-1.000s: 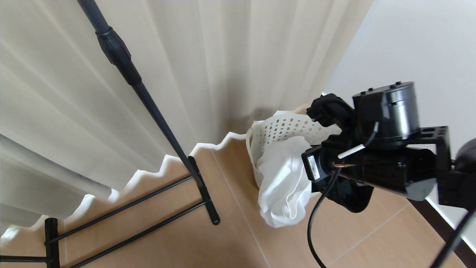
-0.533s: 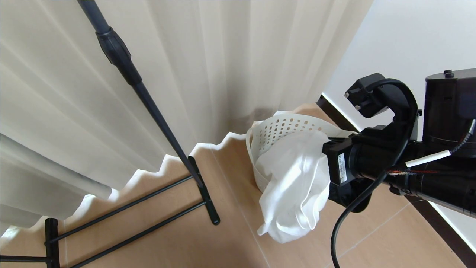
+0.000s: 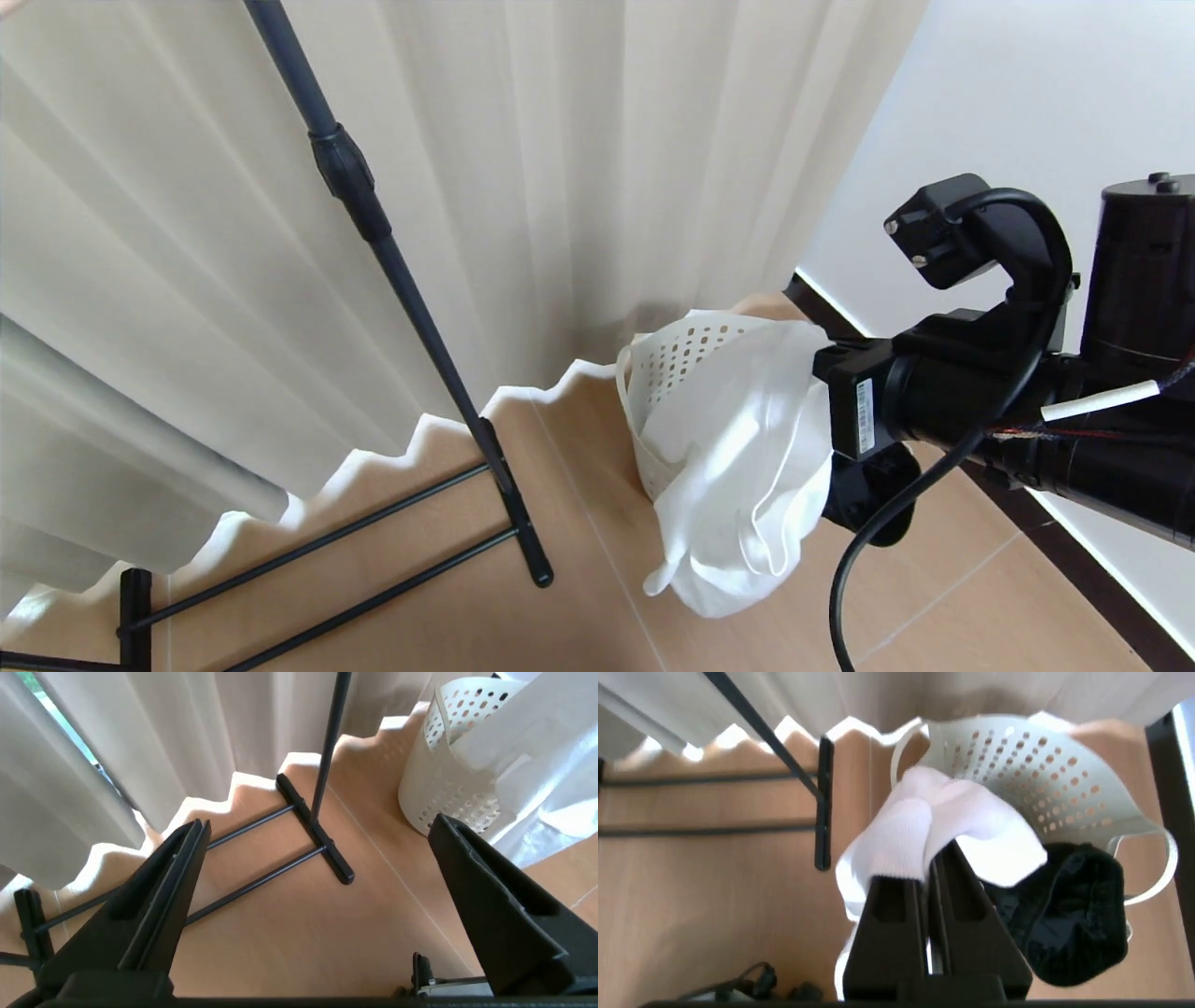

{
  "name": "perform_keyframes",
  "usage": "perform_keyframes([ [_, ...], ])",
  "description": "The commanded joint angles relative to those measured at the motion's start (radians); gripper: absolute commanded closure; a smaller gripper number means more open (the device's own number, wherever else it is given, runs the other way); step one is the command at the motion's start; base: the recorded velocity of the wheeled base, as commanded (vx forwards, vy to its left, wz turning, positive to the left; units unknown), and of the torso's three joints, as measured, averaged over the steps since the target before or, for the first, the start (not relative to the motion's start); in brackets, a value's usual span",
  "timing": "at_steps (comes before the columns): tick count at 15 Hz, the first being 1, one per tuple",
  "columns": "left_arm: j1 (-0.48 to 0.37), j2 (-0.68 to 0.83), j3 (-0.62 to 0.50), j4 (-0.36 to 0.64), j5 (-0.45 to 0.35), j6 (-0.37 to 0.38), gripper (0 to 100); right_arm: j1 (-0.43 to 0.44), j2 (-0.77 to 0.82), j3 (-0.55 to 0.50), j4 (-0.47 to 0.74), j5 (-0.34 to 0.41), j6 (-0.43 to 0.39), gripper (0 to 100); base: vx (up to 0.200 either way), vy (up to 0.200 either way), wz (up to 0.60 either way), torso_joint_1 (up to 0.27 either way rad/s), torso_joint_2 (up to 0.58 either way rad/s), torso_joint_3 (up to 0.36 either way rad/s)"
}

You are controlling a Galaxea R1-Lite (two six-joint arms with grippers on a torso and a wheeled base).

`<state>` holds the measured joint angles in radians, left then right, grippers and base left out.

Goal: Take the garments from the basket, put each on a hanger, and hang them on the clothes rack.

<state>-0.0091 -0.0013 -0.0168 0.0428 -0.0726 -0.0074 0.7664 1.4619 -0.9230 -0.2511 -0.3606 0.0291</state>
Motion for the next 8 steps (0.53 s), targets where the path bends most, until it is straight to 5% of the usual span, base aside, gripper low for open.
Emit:
perform_keyframes([
  [1,0.0,0.001,0.0,0.0,0.0,0.0,0,-0.006,0.008,0.035,-0.063,0.0,-0.003,100,0.0,0.0,0.0,-0.002,0.0,0.207],
  [4,0.0,0.001,0.0,0.0,-0.001,0.0,0,-0.016,0.009,0.061,-0.099,0.002,-0.014,100,0.0,0.0,0.0,0.002,-0.01,0.196],
  [8,0.0,0.001,0.0,0.0,-0.001,0.0,0,-0.022,0.008,0.075,-0.1,0.002,-0.032,100,0.0,0.0,0.0,0.069,-0.34,-0.061],
])
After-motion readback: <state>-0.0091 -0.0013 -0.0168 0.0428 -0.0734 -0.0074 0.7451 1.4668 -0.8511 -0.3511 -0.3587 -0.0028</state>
